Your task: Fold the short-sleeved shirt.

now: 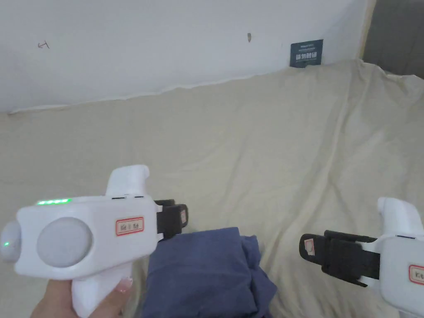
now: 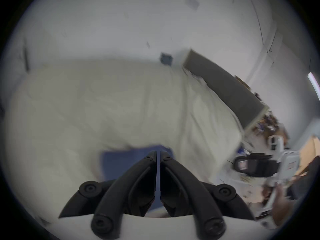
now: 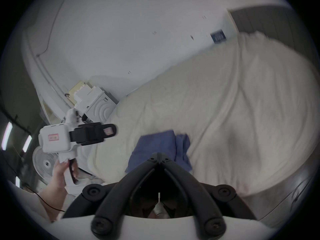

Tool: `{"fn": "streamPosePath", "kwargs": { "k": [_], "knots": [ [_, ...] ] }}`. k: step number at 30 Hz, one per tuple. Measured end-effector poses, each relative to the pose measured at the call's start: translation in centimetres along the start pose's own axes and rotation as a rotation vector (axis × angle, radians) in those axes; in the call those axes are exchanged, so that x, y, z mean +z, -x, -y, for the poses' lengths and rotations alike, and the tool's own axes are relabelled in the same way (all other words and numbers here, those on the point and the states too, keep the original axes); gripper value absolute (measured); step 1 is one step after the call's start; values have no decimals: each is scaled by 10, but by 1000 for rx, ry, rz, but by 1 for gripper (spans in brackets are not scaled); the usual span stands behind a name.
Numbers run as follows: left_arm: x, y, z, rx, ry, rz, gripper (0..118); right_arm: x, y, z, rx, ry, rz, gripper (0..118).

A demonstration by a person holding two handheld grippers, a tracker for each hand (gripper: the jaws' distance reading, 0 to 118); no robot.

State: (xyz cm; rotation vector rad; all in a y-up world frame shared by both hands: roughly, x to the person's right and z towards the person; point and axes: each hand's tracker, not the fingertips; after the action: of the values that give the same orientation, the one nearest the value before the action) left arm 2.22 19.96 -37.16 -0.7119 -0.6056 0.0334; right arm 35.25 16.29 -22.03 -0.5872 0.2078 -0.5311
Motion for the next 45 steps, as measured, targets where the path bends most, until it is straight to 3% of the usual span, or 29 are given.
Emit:
{"fn": "streamPosePath", "kwargs": {
  "k": [4, 6, 8, 12, 13, 15, 20, 30, 36, 39, 42, 45],
  "knots": [
    [63, 19, 14, -63, -296, -210, 5, 13, 47, -9, 252, -179, 75, 0],
    [83, 19, 26, -136, -430, -348, 5, 17, 65, -8, 336, -281, 124, 0],
    [96, 18, 40, -197, -553, -469, 5, 20, 77, 1, 372, -418, 199, 0],
    [110, 28, 67, -76, -728, -543, 5, 13, 78, 17, 335, -557, 281, 0],
    [109, 31, 71, -59, -732, -561, 5, 5, 77, 22, 375, -558, 326, 0],
    [101, 40, 73, -36, -688, -574, 5, -9, 81, 37, 501, -583, 526, 0],
    [96, 51, 81, 14, -627, -560, 4, -13, 79, 52, 466, -600, 485, 0],
    [104, 45, 74, -30, -621, -571, 4, -4, 79, 40, 408, -610, 474, 0],
    [123, 42, 52, -41, -669, -566, 4, 6, 96, -7, 472, -660, 454, 0],
    [119, 48, 49, -24, -642, -531, 4, -11, 105, -32, 492, -563, 384, 0],
    [104, 61, 54, 20, -562, -484, 4, -65, 101, -53, 477, -171, 283, 0],
    [82, 79, 60, 71, -444, -412, 4, -137, 70, -49, 246, 318, 105, 0]
  ]
}}
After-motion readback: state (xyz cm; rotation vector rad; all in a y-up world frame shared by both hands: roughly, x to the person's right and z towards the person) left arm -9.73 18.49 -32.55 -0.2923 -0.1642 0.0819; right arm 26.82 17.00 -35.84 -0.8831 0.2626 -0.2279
